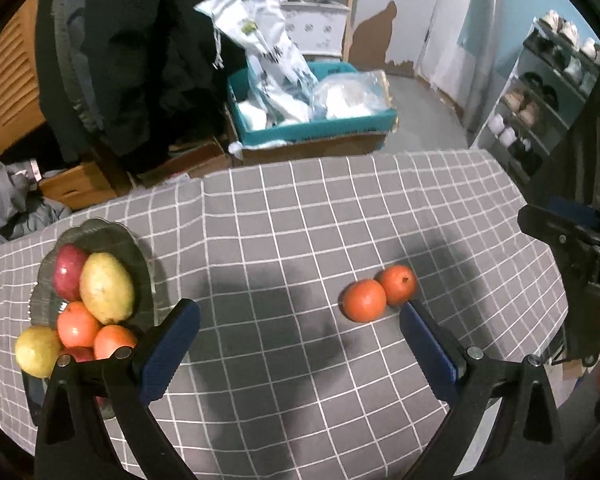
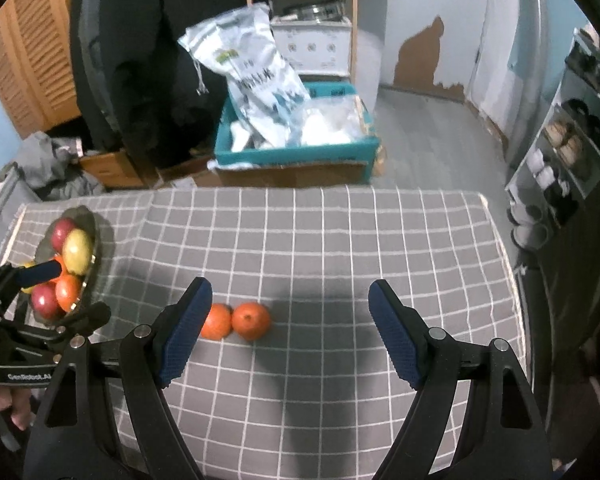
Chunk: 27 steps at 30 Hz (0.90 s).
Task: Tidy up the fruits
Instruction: 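Grasp one tangerine with the left tool while the right tool grasps the other tangerine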
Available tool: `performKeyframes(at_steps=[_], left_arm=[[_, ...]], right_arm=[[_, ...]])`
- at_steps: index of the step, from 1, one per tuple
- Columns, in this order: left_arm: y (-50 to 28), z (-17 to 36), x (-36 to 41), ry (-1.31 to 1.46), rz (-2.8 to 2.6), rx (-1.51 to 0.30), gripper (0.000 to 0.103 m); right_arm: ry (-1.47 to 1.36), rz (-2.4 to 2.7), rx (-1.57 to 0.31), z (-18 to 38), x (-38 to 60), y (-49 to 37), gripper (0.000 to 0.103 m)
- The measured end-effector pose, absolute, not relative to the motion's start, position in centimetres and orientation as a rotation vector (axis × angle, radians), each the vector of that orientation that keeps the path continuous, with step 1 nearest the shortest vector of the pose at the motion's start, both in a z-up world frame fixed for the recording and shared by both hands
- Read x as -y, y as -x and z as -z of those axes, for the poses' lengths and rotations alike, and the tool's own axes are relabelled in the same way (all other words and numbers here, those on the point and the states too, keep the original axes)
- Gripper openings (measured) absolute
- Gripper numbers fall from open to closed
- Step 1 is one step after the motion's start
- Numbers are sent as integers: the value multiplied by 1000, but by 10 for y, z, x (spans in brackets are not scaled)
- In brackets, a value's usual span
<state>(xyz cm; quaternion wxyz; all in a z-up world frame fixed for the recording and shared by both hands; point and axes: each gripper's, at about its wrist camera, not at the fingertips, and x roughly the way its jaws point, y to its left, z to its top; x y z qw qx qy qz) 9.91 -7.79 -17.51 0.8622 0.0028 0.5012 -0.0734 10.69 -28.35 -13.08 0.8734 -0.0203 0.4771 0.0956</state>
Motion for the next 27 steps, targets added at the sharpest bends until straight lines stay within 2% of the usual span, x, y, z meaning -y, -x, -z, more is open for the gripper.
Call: performKeyframes(at_steps=[19,27], left_arm=[[-130,259,112,-12,217,-1208,101],[-138,277,127,-27,276,-1221,100]], right_arm=[[23,-152,-1202,220,294,-130,81],[6,-134,-1236,233,299,-135,81]])
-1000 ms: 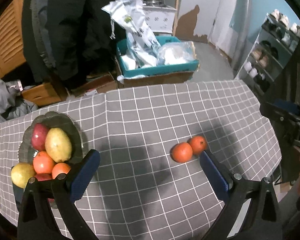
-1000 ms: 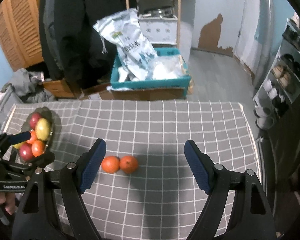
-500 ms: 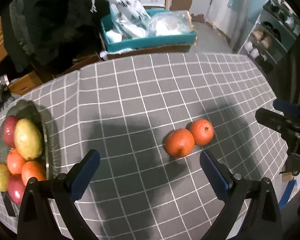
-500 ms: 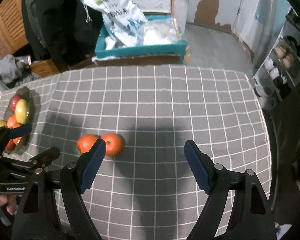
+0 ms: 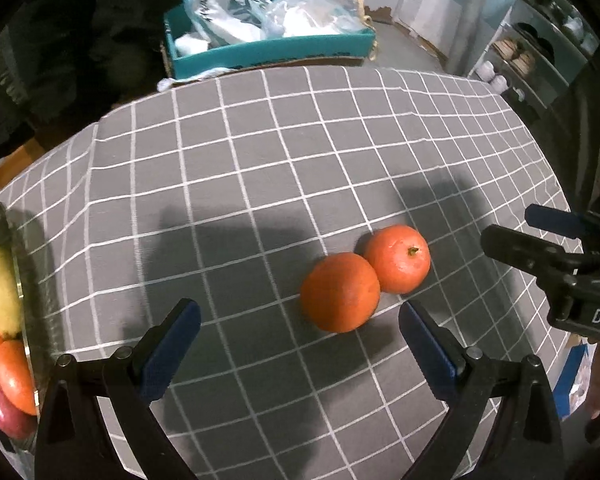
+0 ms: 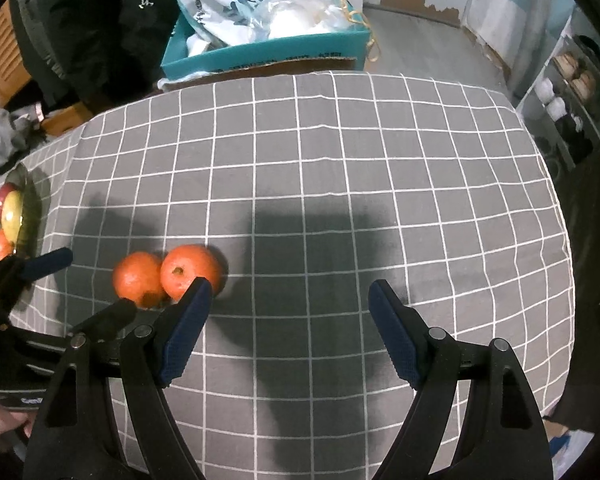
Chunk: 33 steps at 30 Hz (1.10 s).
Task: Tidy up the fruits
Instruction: 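Grasp one tangerine with the left tool while the right tool grasps the other tangerine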
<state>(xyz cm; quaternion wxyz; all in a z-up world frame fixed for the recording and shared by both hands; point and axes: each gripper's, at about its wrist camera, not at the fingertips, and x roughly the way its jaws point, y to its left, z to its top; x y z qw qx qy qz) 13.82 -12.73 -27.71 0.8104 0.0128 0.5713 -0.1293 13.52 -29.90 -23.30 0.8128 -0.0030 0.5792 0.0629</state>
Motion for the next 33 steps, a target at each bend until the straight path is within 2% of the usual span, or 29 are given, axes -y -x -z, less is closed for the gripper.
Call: performKeyframes(at_steps=[8,10,12,14,33], left_arm=[[-145,290,136,-20,327,-1252,83],[-146,292,137,-6,345,-1258,73],[-147,294,138,11,370,-1266,55],[-147,296,139,22,391,-1275,47],[-139,269,74,90,229,-1218,46]], right_arm=[[-4,-127,-1243,235,303,-139,81],[-2,-129,-1247,236,302,-140,81],[0,-129,-1249,237,302,-140,81],[2,-130,-1253,237,301,-140,81],[18,-251,-1277,259,246,-146,81]])
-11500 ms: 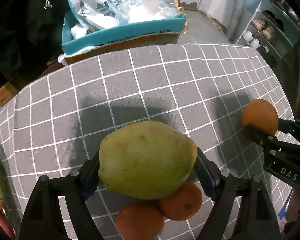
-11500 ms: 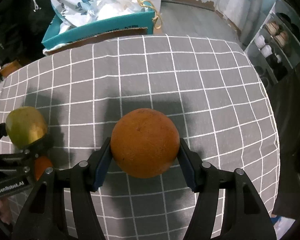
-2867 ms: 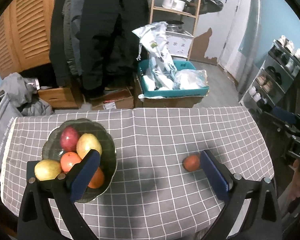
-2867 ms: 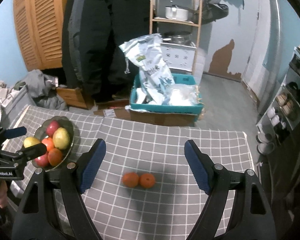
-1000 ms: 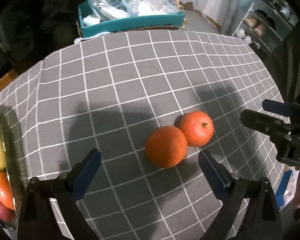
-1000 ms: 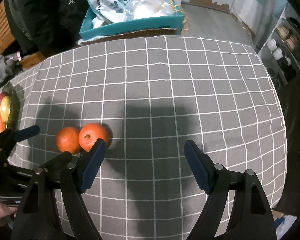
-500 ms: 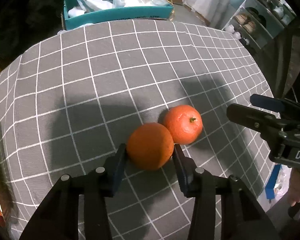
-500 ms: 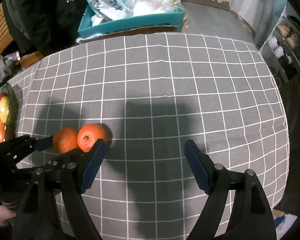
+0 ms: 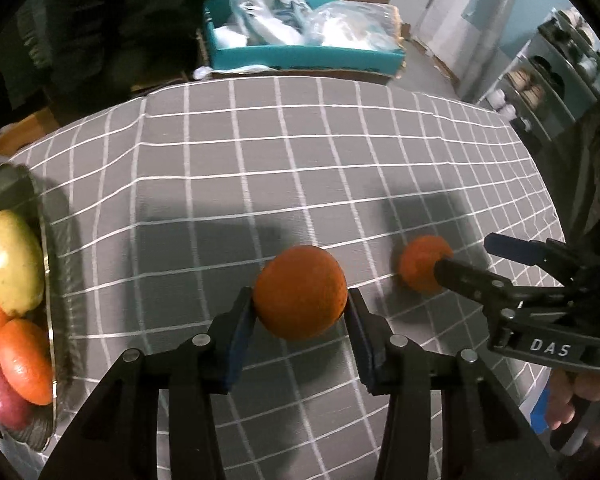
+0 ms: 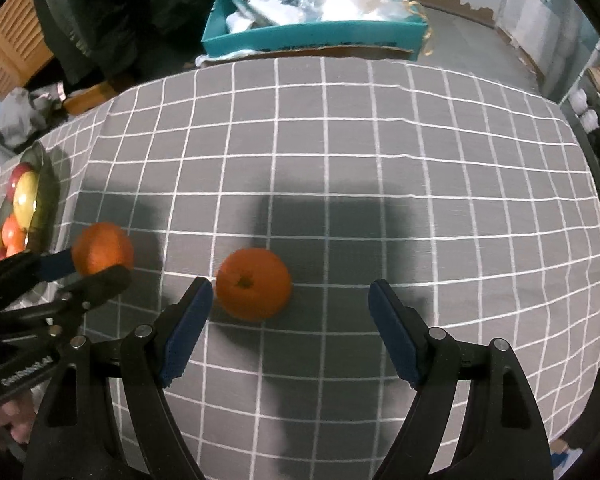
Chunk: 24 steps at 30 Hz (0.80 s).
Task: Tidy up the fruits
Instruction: 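Grasp one tangerine with the left tool while the right tool grasps the other tangerine, then lift and carry both tangerines toward the bowl with both tools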
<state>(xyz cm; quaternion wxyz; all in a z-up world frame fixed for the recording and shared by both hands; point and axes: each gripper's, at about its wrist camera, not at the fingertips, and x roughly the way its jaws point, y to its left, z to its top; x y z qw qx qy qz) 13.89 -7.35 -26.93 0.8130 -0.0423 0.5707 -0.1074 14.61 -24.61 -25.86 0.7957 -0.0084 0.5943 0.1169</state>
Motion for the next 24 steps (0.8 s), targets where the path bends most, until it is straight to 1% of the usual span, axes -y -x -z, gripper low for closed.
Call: performKeyframes(at_steps=[7,8,9,11,12,14,15,20,24], left_arm=[[-134,269,63,92,213,-1219,46],[-133,269,63,93,213,-1219,46],[-133,269,63,93,213,-1218,46],[-132,267,63,91,214,-1215,46],[-132,266,63,90,213,-1213,46],[-132,264,64,92,210,-1210,46],[-132,263,64,94,209,-1209,46],[-131,256,63,98,209,-1197,46],[-128,245,62,101,209,-1176,46]], right_arm=[[39,-266,-1298,273,232,-147,81],[38,-270,-1299,275,230,-147,79],[36,-275,-1301,277,229,-147,76],[32,-275,-1305,279,228,-147,65],[31,-274,-1307,280,227,-147,63],[28,-279,-1312,282,227,-147,48],[22,-285,-1311,281,227,-146,45],[47,-273,-1288,278,223,-143,44],[40,-258,-1249,263,225,-141,44]])
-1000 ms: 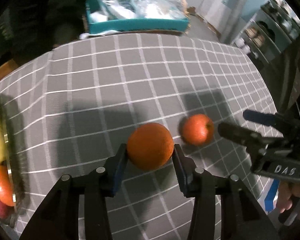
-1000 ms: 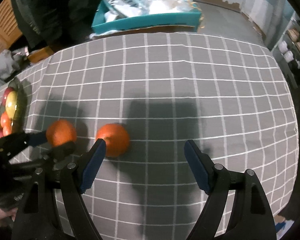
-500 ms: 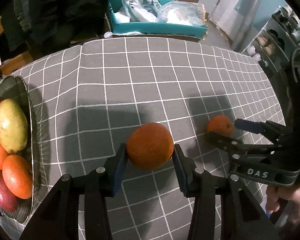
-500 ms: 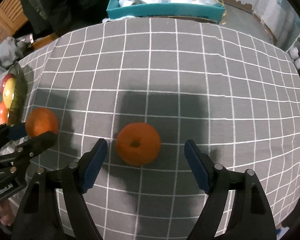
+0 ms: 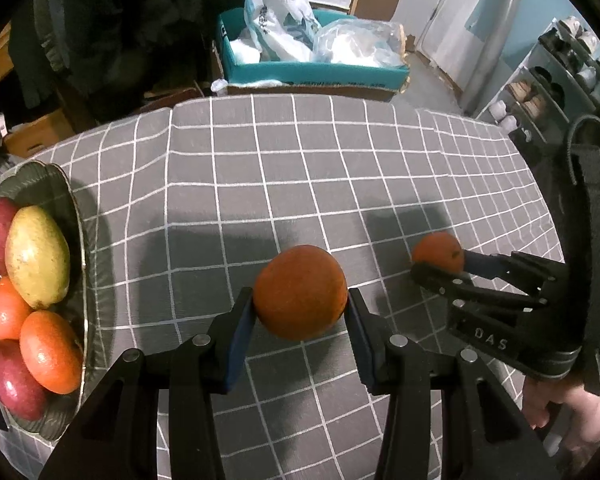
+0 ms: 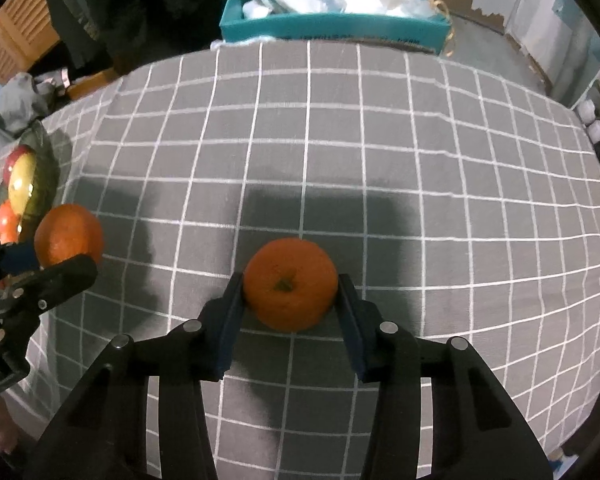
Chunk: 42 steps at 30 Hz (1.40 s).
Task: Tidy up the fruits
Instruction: 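Lift and carry both tangerines toward the bowl with both tools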
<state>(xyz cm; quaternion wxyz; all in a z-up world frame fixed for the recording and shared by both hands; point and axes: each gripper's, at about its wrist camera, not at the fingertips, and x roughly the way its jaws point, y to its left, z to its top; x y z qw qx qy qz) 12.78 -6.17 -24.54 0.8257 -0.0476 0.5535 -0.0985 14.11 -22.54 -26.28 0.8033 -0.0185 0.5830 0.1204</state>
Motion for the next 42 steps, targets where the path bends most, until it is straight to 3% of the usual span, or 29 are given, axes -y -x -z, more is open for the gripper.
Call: performKeyframes(at_steps=[22,42], left_arm=[[-96,152,36,128,205,-979,46],[-64,82,-3,169,182,-802,46]], right_arm=[[159,-262,-966,142,212,-110,44],[185,-348,-808,71,174,-85,44]])
